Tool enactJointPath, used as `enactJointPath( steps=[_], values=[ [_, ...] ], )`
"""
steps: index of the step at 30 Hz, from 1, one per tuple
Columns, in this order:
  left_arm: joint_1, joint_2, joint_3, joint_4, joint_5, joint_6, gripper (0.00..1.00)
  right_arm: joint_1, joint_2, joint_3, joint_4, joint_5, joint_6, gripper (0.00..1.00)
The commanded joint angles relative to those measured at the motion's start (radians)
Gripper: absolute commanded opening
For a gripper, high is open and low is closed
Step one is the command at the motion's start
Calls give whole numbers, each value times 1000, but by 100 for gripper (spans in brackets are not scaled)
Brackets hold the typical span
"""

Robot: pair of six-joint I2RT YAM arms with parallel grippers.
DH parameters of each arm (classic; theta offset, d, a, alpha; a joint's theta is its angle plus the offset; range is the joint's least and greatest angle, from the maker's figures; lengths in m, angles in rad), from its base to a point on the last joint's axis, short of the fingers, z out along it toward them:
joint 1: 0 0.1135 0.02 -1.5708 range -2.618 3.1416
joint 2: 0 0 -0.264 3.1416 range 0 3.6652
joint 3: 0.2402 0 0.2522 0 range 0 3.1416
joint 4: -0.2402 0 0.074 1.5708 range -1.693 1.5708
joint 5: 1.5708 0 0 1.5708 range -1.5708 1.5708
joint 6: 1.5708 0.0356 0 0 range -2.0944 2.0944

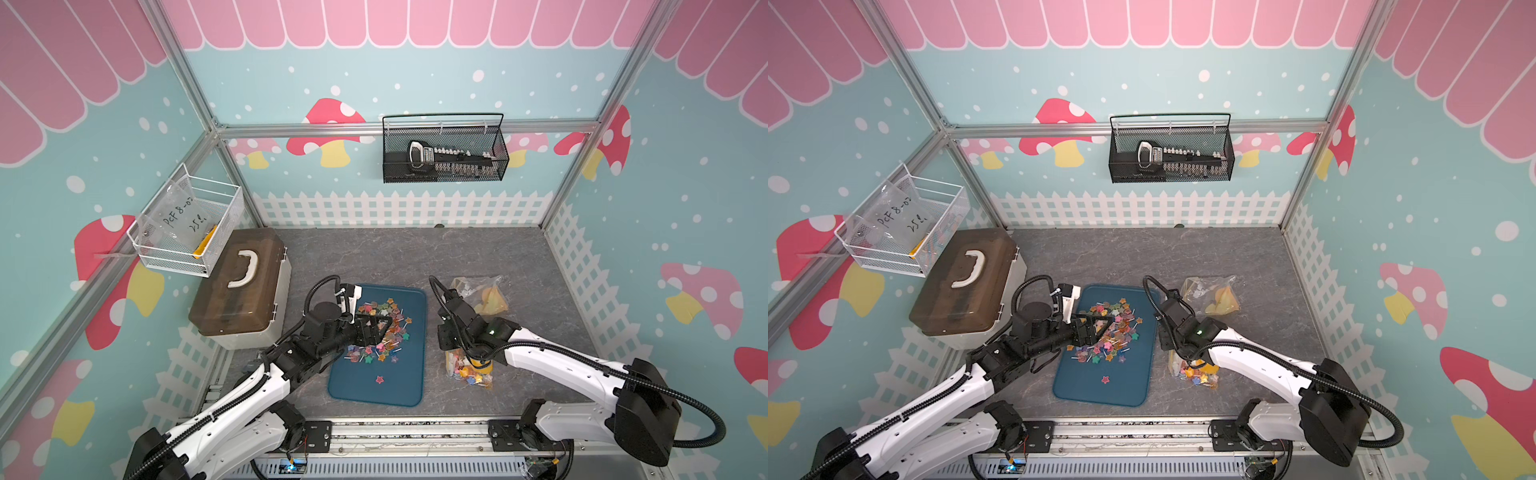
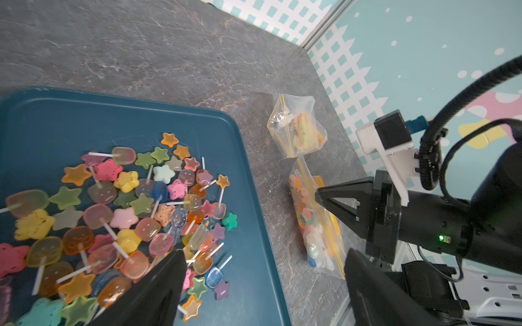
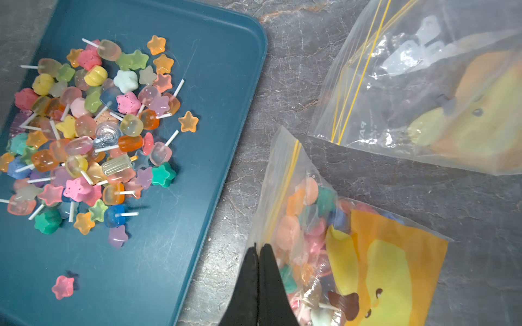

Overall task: Pour candies out of the ziploc bag
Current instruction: Pick up the ziploc bag from the center of the board.

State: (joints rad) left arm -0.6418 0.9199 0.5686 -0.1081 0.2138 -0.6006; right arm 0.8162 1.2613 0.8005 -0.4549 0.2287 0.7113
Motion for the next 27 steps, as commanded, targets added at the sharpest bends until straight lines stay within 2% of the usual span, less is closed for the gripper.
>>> enactJointPath(
  steps=[1, 8, 17, 27],
  values=[
    [-43, 50, 40, 46, 4, -35, 92, -19, -19, -30, 107, -64, 8, 0],
    [-168, 214, 84, 115, -29, -57, 92, -78, -42, -112, 245, -165, 34, 0],
    [-215, 403, 163, 162, -35, -94, 91, -125, -30, -150, 349, -259, 34, 0],
    [-238, 516, 233, 149, -33, -114, 87, -171, -13, -159, 415, -335, 24, 0]
  ],
)
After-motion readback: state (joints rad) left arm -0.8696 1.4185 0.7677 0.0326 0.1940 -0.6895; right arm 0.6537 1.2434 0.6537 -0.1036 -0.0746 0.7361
